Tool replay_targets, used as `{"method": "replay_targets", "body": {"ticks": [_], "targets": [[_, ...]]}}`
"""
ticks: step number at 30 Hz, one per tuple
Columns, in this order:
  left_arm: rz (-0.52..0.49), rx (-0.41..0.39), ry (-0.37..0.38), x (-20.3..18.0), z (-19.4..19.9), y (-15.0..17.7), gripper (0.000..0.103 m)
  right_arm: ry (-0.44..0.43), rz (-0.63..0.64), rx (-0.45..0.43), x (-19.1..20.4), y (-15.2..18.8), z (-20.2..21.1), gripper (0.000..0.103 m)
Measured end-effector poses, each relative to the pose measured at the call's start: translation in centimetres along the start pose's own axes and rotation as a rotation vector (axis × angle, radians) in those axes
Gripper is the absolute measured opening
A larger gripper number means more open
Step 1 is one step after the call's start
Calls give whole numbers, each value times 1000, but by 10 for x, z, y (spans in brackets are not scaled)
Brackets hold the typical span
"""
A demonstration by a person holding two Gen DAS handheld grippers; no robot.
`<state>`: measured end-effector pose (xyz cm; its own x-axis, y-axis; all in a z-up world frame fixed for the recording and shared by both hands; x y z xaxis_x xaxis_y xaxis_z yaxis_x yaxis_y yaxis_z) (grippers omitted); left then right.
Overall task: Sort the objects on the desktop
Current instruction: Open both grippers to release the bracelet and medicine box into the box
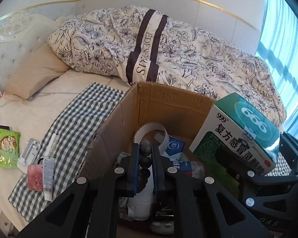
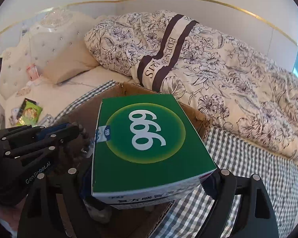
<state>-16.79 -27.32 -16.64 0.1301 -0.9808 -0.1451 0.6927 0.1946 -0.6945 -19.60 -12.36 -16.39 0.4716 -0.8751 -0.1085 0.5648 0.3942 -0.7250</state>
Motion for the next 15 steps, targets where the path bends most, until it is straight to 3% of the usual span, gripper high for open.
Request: {"method": "replay_targets", "body": {"ticks": [15], "targets": [[19,-42,-19,9,17,-9,18,-13,35,-20,12,-8,4,84]]}}
Point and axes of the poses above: each gripper's, at about its wrist camera, not at the fingertips, and z roughly against the way its jaws point, x to its left, y to its underside, the point moved 1 cm from there along -z, roughly the way its jaws point, and after that the axes turned 3 degrees about y, right-handed, at the moved point
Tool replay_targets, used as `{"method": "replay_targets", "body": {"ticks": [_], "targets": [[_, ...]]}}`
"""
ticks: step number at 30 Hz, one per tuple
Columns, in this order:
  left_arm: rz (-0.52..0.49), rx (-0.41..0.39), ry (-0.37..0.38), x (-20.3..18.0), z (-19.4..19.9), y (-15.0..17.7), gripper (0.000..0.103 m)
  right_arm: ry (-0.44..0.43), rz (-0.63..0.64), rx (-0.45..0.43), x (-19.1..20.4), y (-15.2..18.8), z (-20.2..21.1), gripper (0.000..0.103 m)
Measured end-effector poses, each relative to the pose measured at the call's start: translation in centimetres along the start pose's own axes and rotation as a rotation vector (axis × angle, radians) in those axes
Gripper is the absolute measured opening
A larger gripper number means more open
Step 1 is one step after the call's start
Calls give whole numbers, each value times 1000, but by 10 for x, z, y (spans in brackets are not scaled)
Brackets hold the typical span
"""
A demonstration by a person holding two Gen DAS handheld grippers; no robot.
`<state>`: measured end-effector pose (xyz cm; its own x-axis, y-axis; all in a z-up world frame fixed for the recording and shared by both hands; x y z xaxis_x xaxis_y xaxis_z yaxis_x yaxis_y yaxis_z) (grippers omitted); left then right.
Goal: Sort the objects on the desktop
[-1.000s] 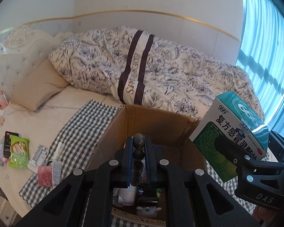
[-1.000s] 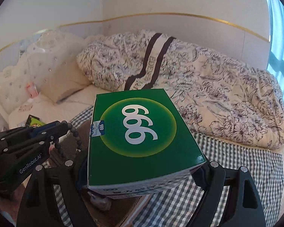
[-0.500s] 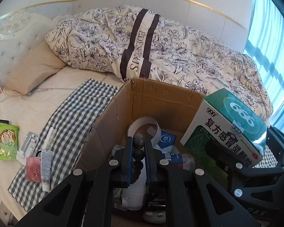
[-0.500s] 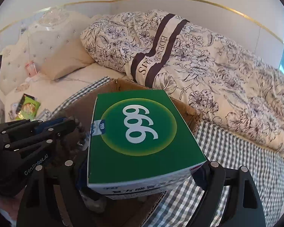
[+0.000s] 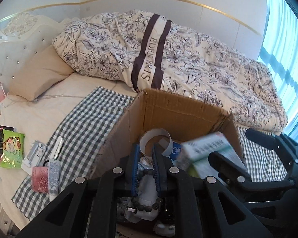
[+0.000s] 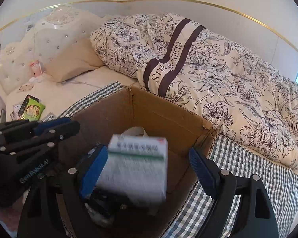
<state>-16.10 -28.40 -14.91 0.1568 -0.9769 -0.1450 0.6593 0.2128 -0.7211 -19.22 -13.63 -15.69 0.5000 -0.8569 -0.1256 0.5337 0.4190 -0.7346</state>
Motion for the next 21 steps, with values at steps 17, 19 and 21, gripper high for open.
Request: {"method": "replay_targets", "body": {"ticks": [17,19,21], "targets": [[-6,-146,10,-23,93,-24,30,24,-90,-231,-24,-17,116,89],[-9,-166,18,-29,108,-25,33,29,-98,-258,-27,-18,131,89],[-14,-191,23,-37,125,-27,36,38,-105,-290,-30,-18,151,89]]}}
Point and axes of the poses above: each gripper's, at about its wrist camera, not at the fingertips, and z roughly against the way its jaws point, x to its left, y to its underside, the point moved 1 cm from there along -z, roughly the way its jaws point, and after that the axes turned 3 degrees about y, right-handed, at the moved point
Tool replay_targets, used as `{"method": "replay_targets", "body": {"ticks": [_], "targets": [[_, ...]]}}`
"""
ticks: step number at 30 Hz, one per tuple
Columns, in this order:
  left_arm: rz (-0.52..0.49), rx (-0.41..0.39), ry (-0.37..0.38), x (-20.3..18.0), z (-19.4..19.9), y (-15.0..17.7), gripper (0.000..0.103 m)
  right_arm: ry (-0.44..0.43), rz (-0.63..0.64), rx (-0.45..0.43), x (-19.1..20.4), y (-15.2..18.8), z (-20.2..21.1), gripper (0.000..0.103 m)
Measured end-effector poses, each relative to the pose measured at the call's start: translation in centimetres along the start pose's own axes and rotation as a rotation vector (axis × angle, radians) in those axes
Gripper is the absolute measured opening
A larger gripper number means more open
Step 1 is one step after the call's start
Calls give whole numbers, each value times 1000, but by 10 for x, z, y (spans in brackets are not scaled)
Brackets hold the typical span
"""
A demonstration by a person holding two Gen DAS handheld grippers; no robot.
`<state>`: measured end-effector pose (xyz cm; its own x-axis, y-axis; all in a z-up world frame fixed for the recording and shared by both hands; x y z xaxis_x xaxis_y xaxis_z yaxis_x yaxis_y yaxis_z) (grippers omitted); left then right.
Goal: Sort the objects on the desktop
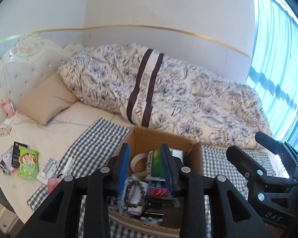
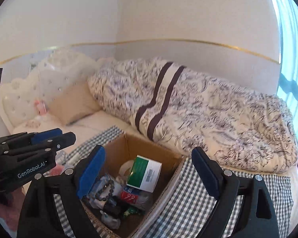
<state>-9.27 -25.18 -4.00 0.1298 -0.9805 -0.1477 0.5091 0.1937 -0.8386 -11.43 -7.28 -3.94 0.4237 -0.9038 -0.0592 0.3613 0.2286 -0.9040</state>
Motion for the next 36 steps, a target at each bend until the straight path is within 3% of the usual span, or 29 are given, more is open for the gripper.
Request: {"method": "replay_targets", "body": {"ticks": [3,7,11,14,16,24,36], "targets": [[-8,-48,12,-12,26,-7,46,7,-14,-57,-5,-8,28,89],[-26,-89,37,-31,55,-14,47,25,-38,-140,-17,-16,69,92],[-41,-148,49,-51,84,-20,67,50,-53,-195,-30,-22,104,93],[-44,-169,69,-66,102,-23,70,78,-70,-229,-44,-25,132,94],[-46,-183,84,-76,112,-22,73,99,-82,-240,-55,-25,149,97],[-41,-246,154,-124,142,-13,103,239,-83,-231,-93,-16,200,103],[-100,-204,214,-192,149,17,103,352,-156,-126,-158,19,246,103]]}}
Point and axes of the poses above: each gripper's, at about its wrist camera, not at the fingertips, and z roughly against the way its jaws point, x to its left, y to its underside, the point moved 1 cm from there along -z, roughly the way its jaws point, and after that the axes turned 3 degrees about y, right-handed, at the moved point
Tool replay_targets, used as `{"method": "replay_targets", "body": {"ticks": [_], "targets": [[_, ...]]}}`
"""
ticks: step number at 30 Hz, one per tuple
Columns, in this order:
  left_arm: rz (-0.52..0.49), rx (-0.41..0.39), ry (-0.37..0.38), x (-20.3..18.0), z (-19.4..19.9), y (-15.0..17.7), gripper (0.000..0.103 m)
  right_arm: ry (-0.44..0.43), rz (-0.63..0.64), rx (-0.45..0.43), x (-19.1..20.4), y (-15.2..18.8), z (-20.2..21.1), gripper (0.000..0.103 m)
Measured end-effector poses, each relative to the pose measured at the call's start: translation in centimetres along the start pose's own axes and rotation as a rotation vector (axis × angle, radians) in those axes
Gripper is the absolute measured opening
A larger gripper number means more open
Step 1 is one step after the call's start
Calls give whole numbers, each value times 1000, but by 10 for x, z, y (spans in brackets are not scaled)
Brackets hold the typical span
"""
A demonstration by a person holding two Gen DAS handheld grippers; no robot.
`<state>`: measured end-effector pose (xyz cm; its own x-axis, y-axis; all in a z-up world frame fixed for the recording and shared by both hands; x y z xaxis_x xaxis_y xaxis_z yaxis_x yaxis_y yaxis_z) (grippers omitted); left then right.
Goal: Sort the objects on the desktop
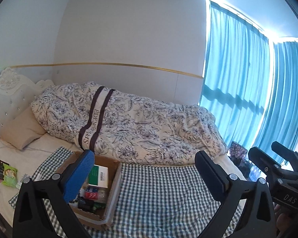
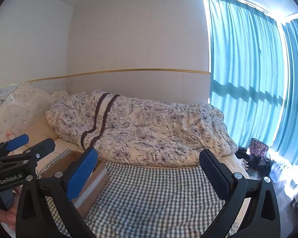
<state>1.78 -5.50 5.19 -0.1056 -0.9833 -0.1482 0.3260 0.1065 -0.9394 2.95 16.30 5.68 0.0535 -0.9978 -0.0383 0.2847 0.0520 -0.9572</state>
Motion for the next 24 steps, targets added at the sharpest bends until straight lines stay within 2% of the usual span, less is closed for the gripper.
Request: {"method": "replay_targets", "body": {"ticks": [13,24], "targets": [[-61,53,58,-67,4,16,103,104,-46,29,-64,27,35,103],[-103,84,61,-94,6,26,103,132,-89,60,-92,38,44,103]]}}
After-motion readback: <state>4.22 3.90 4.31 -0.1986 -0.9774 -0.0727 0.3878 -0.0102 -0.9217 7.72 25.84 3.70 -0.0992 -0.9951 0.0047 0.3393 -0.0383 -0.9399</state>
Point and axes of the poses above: each gripper's, at about its wrist camera, not at the fingertips, and z roughly against the way its jaws point, x to its left, y to its underside, the point moved 1 cm from there along -z, roughly the way its jaws point, and after that the axes turned 3 degrees about y, right-handed, at the moved point
